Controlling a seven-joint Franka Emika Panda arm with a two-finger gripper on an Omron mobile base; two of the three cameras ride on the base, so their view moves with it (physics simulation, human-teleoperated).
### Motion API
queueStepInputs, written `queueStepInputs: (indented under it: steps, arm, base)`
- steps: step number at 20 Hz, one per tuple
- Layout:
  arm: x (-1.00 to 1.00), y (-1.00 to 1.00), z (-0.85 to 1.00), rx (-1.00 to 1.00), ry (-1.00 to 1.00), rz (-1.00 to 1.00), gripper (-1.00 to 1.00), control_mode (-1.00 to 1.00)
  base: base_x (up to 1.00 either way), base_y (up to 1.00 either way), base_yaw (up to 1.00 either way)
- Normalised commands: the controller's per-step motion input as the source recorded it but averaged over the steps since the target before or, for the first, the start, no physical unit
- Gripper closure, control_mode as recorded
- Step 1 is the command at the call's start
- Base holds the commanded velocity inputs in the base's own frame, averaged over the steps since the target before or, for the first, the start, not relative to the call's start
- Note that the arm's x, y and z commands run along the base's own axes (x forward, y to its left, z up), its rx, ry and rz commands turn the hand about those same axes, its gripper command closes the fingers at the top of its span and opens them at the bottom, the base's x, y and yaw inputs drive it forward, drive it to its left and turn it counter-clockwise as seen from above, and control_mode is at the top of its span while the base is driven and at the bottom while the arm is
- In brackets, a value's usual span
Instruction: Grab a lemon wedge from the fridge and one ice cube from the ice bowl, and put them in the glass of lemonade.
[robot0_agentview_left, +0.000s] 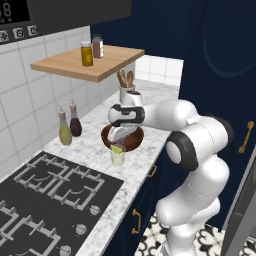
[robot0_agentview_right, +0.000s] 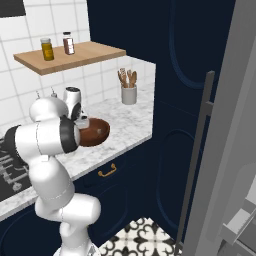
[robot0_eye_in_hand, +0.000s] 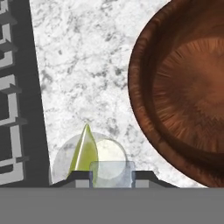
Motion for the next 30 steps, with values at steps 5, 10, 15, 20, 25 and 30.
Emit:
queueStepInputs:
  steps: [5,10,15,20,25,30]
  arm:
    - [-0.08,0.03,0.0,0.0,-0.02,0.0,1.0,-1.0]
    - [0.0,0.02,-0.04,0.0,0.0,0.0,1.0,-1.0]
    - [0.0,0.0,-0.02,0.0,0.0,0.0,1.0,-1.0]
    - [0.0,0.0,0.0,0.0,0.0,0.0,-1.0,-1.0]
    - [0.0,0.0,0.0,0.0,0.0,0.0,-1.0,-1.0]
    - [-0.06,0.0,0.05,0.0,-0.01,0.0,-1.0,-1.0]
  base:
    - [0.0,0.0,0.0]
    - [0.0,0.0,0.0]
    - [0.0,0.0,0.0]
    - [0.0,0.0,0.0]
    - [0.0,0.0,0.0]
    - [0.0,0.0,0.0]
